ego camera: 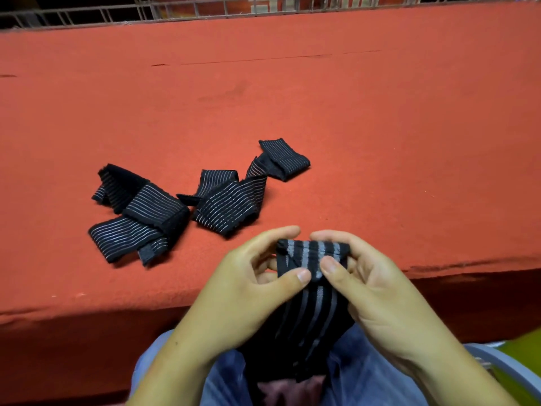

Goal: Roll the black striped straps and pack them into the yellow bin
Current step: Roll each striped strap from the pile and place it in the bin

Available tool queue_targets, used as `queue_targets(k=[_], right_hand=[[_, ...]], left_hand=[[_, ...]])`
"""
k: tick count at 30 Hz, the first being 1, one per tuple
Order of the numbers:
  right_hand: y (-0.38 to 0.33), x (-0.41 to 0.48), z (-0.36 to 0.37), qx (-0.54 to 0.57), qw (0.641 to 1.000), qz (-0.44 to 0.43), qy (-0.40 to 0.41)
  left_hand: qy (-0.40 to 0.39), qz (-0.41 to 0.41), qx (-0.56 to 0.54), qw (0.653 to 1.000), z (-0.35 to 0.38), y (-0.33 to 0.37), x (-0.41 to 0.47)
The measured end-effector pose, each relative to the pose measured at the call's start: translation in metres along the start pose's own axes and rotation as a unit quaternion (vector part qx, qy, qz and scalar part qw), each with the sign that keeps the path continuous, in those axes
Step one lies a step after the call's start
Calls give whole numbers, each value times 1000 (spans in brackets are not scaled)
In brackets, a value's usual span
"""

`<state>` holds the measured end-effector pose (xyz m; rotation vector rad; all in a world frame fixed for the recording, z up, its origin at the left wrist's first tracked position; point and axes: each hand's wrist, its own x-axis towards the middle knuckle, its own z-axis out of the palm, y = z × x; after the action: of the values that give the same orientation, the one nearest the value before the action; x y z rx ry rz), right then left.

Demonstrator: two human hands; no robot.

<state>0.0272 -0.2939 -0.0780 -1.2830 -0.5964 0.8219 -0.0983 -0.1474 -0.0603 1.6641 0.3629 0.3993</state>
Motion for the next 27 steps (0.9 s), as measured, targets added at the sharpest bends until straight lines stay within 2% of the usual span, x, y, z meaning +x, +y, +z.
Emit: queue_targets(k=[4,12,16,21,25,27], right_hand=[[0,-2,2,-3,1000,22,-12],[1,-2,6,-48,996,66,-44],[3,-4,11,-64,995,62,-51],[11,-2,16,-7,1000,-1,6],[4,-1,16,-25,998,-54,19],[2,1,14,-16,997,-69,24]], left_hand=[[32,21,-31,999,2,3,-1],[96,69,20,993,6,-2,-1],[119,67,-22,990,9,-3,-1],[77,67,-39,994,10,-5,1],[57,69,-45,995,8,-8,0],[19,43,-72,996,4,-14,0]])
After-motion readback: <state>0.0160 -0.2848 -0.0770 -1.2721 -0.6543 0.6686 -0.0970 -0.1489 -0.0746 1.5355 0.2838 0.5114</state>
